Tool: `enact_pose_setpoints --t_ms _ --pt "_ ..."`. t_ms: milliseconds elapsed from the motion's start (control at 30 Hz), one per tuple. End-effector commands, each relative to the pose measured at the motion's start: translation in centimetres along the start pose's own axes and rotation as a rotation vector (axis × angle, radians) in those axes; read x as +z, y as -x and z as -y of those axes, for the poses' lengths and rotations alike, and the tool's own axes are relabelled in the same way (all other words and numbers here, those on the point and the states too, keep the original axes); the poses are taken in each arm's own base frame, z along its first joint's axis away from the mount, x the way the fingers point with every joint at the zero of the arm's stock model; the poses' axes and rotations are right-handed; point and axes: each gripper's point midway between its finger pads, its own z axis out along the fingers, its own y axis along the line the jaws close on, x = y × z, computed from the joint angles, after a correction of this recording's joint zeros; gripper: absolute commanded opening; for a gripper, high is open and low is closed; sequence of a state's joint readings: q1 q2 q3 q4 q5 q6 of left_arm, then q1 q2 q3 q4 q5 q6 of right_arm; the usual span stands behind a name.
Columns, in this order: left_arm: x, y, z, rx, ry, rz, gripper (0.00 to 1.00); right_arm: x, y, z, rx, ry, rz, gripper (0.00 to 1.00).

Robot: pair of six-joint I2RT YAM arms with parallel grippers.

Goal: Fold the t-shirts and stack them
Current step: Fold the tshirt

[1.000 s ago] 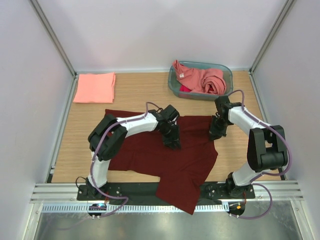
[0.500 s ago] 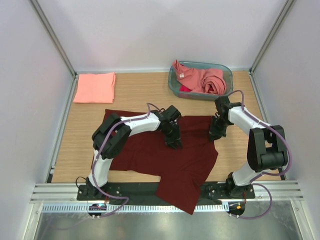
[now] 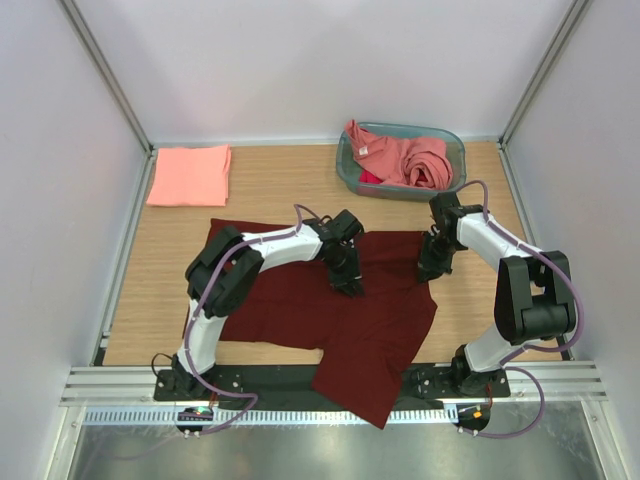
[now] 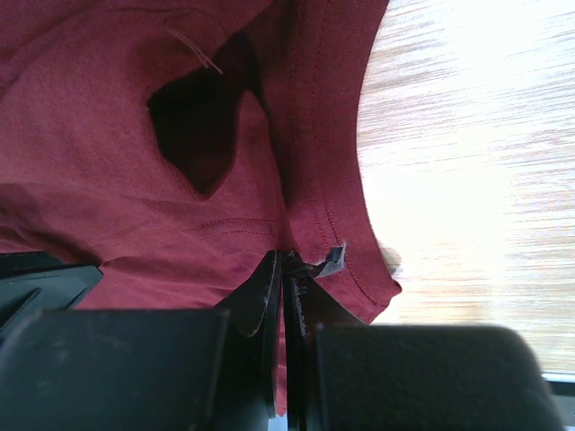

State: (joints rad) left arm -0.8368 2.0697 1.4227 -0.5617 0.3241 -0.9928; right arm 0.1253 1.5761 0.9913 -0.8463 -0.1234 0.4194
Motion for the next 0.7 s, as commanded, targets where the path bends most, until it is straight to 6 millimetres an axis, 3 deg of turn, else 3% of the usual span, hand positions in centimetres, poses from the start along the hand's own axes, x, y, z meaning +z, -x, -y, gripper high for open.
enact_pose_setpoints --t_ms 0,200,433,667 --pt "-1.8 0.5 0.1 0.003 0.029 0.052 0.31 -1.4 0.6 -0.7 -0.025 0.035 0.045 0.08" --pt "-1.4 0.7 0.5 0.008 0.031 0.041 0.30 -1.2 0.5 -0.8 -0.024 0.039 0.043 0.07" --pt "-2.4 1.2 0.9 0.028 0.029 0.080 0.31 -1.1 0.5 -0.7 -0.028 0.037 0.041 0.07" --pt "-1.6 1.2 1.1 0.034 0.032 0.049 0.30 -1.0 0.3 -0.7 -0.022 0.036 0.038 0.07"
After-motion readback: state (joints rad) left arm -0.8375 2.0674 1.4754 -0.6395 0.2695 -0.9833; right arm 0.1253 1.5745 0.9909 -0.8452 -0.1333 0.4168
